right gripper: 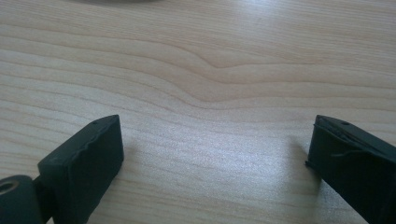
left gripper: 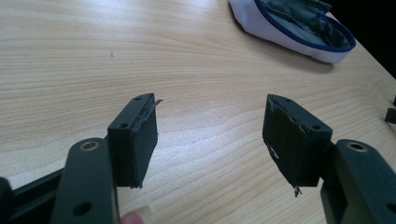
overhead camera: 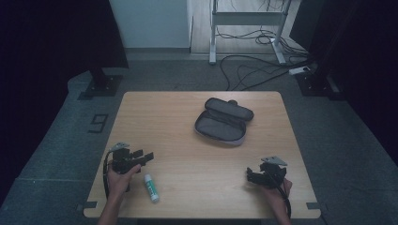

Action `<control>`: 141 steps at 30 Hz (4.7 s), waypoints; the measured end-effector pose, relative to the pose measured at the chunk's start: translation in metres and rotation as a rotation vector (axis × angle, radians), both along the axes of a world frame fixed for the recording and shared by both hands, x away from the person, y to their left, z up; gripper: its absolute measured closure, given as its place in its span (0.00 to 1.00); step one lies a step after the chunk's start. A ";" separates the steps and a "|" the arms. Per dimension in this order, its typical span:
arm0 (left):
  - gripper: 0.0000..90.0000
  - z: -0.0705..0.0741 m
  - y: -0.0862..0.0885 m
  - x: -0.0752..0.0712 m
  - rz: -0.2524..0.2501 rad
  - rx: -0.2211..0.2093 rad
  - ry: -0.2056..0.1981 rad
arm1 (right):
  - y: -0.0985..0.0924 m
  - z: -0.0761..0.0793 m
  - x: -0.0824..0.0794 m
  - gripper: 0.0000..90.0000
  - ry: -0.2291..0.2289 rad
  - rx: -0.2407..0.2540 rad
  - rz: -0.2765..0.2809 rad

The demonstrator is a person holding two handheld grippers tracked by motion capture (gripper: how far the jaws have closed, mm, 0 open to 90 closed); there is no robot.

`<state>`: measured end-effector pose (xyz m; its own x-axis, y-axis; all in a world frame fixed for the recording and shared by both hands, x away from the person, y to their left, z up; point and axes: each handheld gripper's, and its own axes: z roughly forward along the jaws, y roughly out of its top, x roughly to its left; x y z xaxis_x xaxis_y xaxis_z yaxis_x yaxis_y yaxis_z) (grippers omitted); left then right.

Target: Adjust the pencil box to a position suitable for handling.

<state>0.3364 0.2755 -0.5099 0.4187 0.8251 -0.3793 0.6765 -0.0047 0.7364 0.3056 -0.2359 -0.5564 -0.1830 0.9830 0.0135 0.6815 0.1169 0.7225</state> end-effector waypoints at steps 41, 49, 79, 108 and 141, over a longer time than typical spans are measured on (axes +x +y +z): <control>0.40 0.049 -0.076 0.018 -0.085 0.069 -0.115 | 0.001 0.041 0.013 0.26 -0.147 0.134 0.046; 0.40 0.058 -0.098 0.032 -0.113 0.073 -0.105 | 0.003 0.046 0.022 0.27 -0.145 0.153 0.038; 0.41 0.060 -0.137 0.092 -0.106 0.128 -0.042 | 0.023 0.068 0.073 0.32 -0.136 0.127 0.074; 0.41 0.034 -0.183 0.139 -0.100 0.168 0.029 | 0.037 0.076 0.126 0.37 -0.114 0.061 0.052; 0.50 -0.014 -0.190 0.169 -0.056 0.208 0.113 | 0.034 0.037 0.147 0.51 -0.009 0.074 0.022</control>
<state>0.5055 0.0851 -0.5239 0.4303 0.8671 -0.2508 0.7489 -0.1879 0.6355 0.4529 -0.2019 -0.5198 -0.2047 0.9752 0.0841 0.6725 0.0777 0.7360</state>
